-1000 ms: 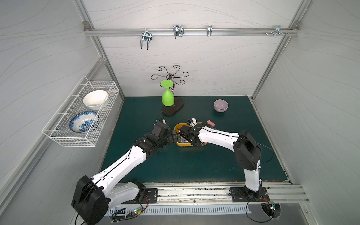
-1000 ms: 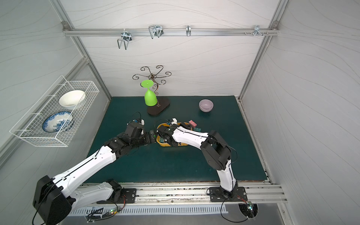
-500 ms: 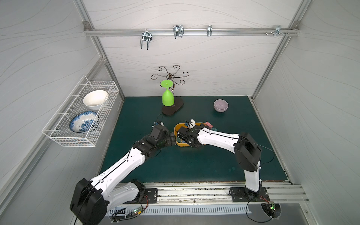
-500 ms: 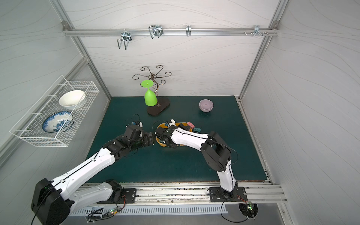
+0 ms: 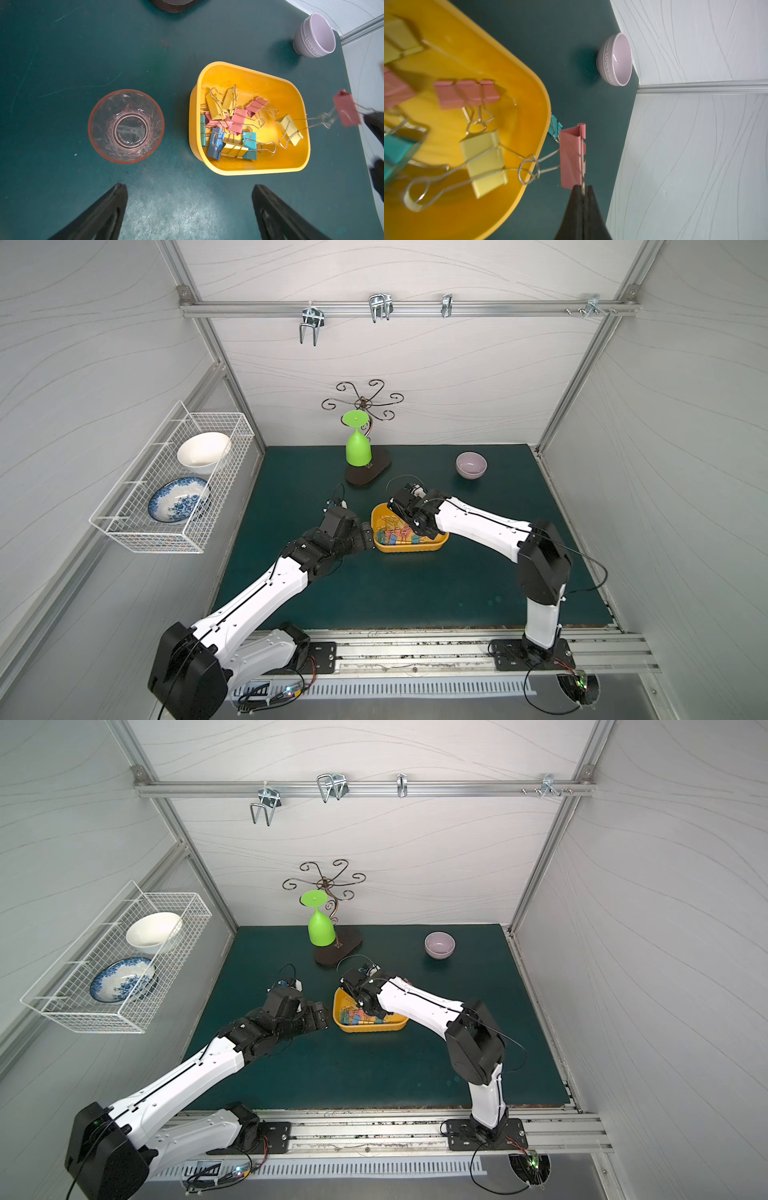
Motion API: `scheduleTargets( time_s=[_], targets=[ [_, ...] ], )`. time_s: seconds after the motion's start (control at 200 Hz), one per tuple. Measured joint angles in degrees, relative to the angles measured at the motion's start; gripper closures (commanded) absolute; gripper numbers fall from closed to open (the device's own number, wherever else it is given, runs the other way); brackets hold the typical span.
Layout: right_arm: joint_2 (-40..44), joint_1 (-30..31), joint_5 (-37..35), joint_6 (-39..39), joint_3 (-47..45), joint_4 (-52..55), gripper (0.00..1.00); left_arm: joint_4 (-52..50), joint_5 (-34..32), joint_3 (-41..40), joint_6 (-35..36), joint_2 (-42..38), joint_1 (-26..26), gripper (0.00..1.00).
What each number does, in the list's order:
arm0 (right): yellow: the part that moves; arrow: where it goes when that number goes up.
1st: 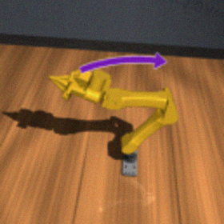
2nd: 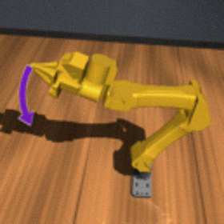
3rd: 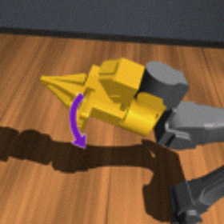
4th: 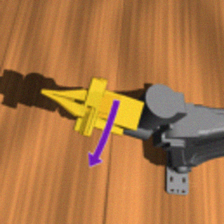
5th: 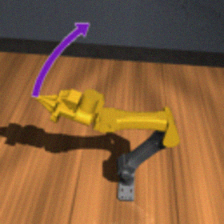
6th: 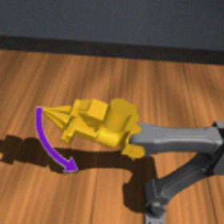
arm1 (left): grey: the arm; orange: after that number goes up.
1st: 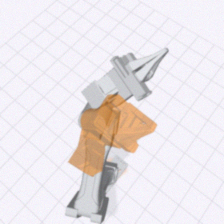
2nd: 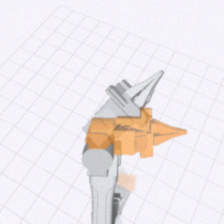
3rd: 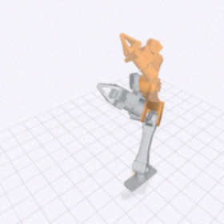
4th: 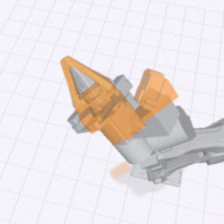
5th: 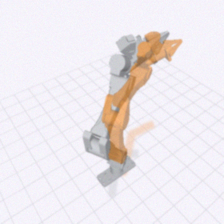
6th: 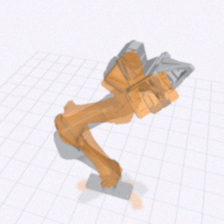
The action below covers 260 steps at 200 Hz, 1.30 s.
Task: Take out the binder clips from the storage box
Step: Pick up the binder clip from the storage box.
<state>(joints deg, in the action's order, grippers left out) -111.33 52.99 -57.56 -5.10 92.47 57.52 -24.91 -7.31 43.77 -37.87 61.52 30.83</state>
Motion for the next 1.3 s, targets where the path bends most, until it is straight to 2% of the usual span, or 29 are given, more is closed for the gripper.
scheduleTargets(
  time_s=[0.15,0.31,0.425,0.6,0.85,0.98,1.146,1.301],
  targets=[
    [0.3,-1.0,1.7,1.0,-2.3,0.0,1.0,0.0,0.0,0.0,0.1,0.0,-0.1,0.03],
    [-2.2,-3.2,2.9,-0.3,1.3,4.6,1.0,0.1,0.4,-0.1,0.1,0.0,-0.2,0.03],
    [-4.3,-4.4,6.3,-0.5,2.0,7.2,1.0,0.4,0.9,-0.4,0.1,0.0,-0.3,0.04],
    [-8.5,-3.9,4.7,-2.4,5.0,11.3,1.0,0.5,1.8,-0.4,0.1,0.0,-0.4,0.04],
    [-8.5,-3.5,4.5,-4.4,6.1,13.5,1.0,0.6,2.0,-0.4,0.1,0.0,-0.5,0.04],
    [-8.4,-2.2,2.0,-5.4,5.9,13.6,1.0,0.8,2.0,-0.6,0.1,-0.2,-0.5,0.04],
    [-6.6,0.4,2.1,-5.7,5.5,12.1,1.0,1.8,3.3,-1.4,0.5,-1.2,-0.6,0.05],
    [-1.4,1.0,6.6,-5.9,5.1,9.0,1.0,5.1,7.6,-2.4,2.3,-2.4,-0.7,0.1]
  ],
)
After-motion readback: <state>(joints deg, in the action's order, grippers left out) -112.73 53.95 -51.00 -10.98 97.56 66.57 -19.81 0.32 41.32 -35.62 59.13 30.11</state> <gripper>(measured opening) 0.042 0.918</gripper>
